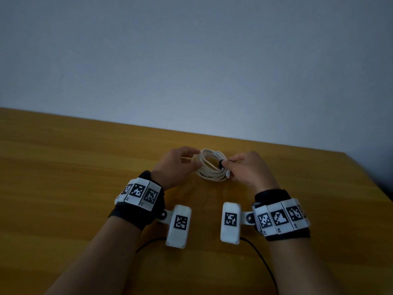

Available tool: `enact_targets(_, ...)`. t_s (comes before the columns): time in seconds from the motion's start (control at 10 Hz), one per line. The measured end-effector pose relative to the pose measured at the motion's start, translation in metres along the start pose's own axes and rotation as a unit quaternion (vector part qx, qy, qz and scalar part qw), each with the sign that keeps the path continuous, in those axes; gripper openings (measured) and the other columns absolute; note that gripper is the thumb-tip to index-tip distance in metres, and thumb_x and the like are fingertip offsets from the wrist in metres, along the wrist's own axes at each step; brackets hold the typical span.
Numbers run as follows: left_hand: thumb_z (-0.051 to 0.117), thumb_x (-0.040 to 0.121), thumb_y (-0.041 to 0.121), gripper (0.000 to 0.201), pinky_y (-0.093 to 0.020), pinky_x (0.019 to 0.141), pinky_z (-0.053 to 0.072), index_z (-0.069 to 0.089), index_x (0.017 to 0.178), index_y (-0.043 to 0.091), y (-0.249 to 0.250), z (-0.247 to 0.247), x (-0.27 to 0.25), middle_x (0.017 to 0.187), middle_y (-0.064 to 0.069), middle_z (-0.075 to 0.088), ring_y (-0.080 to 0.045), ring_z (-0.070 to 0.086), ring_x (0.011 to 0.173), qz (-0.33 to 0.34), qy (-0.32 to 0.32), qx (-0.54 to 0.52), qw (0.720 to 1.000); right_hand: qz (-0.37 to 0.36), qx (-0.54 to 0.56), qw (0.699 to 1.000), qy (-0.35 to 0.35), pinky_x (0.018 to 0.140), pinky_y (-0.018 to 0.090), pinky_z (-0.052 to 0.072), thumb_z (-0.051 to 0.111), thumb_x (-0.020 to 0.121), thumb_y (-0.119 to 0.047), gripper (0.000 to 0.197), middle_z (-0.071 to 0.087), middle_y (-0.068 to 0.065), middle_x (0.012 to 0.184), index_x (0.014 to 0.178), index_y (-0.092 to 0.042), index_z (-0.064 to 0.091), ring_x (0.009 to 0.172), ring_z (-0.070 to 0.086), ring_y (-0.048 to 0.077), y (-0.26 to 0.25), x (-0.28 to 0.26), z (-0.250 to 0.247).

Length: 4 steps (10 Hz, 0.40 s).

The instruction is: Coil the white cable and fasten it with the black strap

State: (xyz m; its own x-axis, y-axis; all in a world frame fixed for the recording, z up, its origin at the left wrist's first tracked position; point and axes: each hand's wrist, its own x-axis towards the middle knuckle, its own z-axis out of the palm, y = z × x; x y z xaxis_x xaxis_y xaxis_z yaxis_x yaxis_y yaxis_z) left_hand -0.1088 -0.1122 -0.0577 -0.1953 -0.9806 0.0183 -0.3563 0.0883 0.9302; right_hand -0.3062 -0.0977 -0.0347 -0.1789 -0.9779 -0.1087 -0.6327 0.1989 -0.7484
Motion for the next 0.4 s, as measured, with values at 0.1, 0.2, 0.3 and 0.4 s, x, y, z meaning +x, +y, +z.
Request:
enact_targets(0.1,0.066,0.092,0.025,0.034,-0.03,0.087,0.055,0.064,0.126,0.018,0.0007,0.0011,0.0,0.123,0.002,0.064,-0.012,0.063,0.108,-0.004,-0.003,0.004,1.0,0.008,-0.036,0.999,-0.015,0.091,0.056,0.058,0.068,0.096,-0.038,0.039,0.076,0.022,0.102,0.101,-0.001,0.077,0.094,0.074,0.039,-0.0012,-0.0022,0.0009)
enact_targets(0.2,0.064,0.093,0.028,0.033,-0.037,0.089,0.057,0.065,0.125,0.019,0.0008,0.0012,0.0023,0.122,0.0,0.064,-0.015,0.064,0.107,-0.017,0.006,-0.016,1.0,0.014,-0.05,0.998,-0.035,0.094,0.057,0.056,0.066,0.096,-0.04,0.046,0.074,0.025,0.111,0.11,0.003,0.074,0.101,0.072,0.041,0.0004,0.0003,0.0018)
enact_targets(0.3,0.062,0.095,0.028,0.03,-0.045,0.093,0.056,0.065,0.123,0.019,0.0012,-0.0014,0.0013,0.12,0.001,0.066,-0.016,0.062,0.109,-0.032,0.016,-0.049,0.998,0.02,-0.051,0.998,-0.038,0.096,0.06,0.054,0.067,0.095,-0.043,0.054,0.07,0.027,0.12,0.119,0.005,0.069,0.107,0.069,0.044,-0.0019,-0.0009,0.0017)
enact_targets(0.4,0.059,0.097,0.025,0.023,-0.04,0.095,0.055,0.067,0.118,0.021,0.0007,-0.0048,0.0048,0.121,0.001,0.065,-0.015,0.06,0.112,-0.026,0.047,-0.079,0.995,0.017,-0.05,0.999,0.002,0.102,0.052,0.052,0.064,0.097,-0.042,0.055,0.064,0.023,0.133,0.13,0.003,0.062,0.118,0.064,0.04,-0.0063,-0.0031,-0.0044)
